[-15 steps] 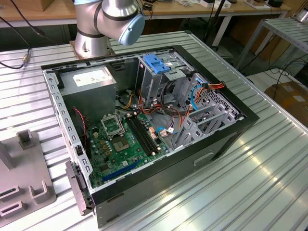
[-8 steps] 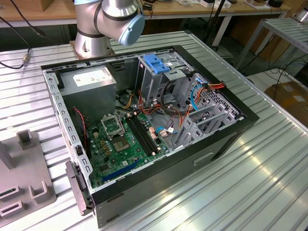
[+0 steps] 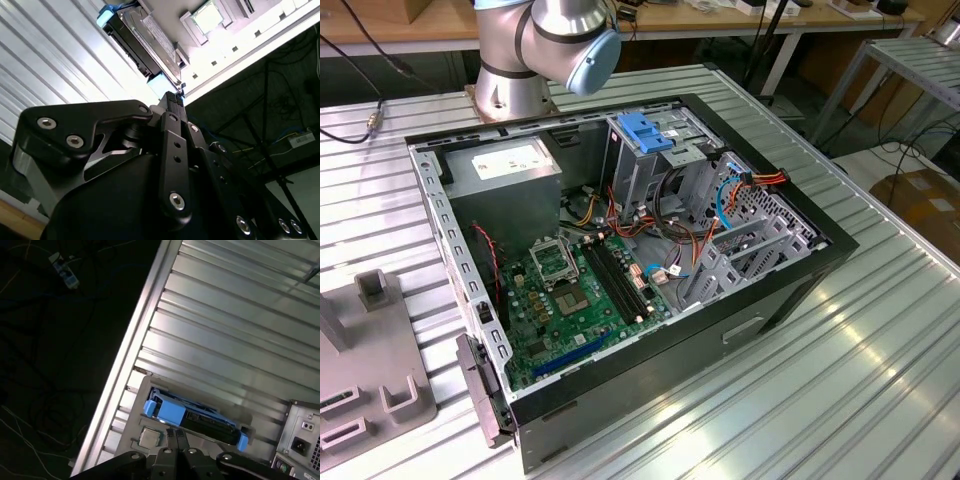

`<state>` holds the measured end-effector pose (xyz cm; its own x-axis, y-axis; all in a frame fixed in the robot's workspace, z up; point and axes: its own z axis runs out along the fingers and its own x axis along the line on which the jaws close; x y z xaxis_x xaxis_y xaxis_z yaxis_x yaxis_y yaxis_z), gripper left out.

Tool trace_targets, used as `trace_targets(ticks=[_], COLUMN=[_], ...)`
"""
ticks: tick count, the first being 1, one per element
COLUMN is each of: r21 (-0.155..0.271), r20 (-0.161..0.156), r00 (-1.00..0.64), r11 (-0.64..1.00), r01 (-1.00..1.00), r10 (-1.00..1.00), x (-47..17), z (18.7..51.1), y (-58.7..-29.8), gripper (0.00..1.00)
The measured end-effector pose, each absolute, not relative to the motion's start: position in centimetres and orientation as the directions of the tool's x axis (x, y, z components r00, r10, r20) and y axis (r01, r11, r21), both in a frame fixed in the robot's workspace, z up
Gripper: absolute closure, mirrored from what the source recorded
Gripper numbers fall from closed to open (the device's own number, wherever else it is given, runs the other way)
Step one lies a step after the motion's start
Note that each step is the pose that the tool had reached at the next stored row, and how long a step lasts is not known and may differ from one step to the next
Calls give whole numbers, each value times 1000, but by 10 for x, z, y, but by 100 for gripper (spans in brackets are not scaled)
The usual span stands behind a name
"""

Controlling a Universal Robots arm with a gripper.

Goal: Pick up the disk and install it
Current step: 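Pick up the disk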

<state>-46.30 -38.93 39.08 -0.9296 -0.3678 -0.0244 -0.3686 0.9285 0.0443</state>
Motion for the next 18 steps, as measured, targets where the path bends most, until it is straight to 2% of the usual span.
trace_targets(ticks=[18], r21=[44], r20=[-24], r00=[-783], r11=[782], r01=[-622], r10=[-621], x=[-463], z=[391], y=[-389], gripper=[90])
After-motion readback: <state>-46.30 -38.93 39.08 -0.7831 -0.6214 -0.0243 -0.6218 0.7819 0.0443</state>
